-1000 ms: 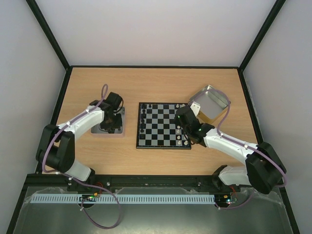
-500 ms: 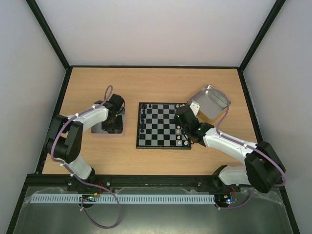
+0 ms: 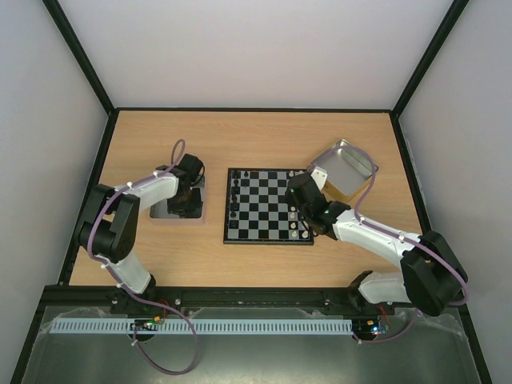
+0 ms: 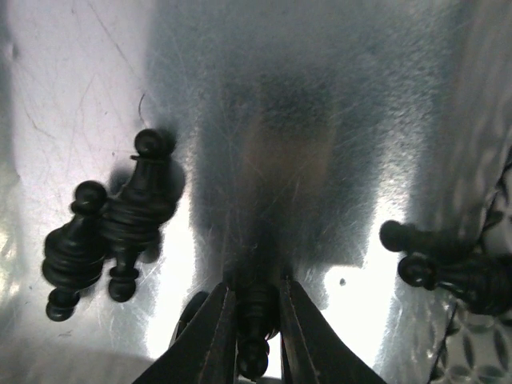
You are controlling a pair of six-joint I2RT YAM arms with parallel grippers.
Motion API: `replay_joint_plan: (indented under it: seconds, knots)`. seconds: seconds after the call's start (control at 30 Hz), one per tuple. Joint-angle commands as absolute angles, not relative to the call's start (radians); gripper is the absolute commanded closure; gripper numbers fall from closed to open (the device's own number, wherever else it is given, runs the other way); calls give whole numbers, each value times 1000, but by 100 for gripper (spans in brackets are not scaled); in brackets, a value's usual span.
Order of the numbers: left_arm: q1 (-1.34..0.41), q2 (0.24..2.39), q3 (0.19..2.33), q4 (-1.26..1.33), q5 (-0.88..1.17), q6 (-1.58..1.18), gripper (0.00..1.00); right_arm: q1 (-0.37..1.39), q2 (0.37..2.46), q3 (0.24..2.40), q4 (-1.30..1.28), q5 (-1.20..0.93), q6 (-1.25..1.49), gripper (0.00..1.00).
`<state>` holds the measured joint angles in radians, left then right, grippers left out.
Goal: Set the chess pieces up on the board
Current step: Pick up the chess piece from the storage box, then place the chess piece on the chessboard.
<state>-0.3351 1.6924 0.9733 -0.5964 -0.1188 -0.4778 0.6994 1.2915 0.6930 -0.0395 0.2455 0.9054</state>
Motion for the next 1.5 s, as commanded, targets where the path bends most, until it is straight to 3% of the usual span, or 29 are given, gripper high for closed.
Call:
replay_joint_plan:
  seconds: [0.0,0.6,0.9,1.47]
  knots:
    - [-328,1687,1002,-577,-111,-481,94,696,1296,719,-30,270,917,65]
    - [-338,1577,1072,-637,-65,-473,93,696,1282,713,-28,274,923,65]
    - [-480,1568,1262,-692,-37,-493,91,696,1215,689,-32,367,935,65]
    - [-724,1889,1561,-752,-68,-509,87,696,1063,623,-78,504,982,64]
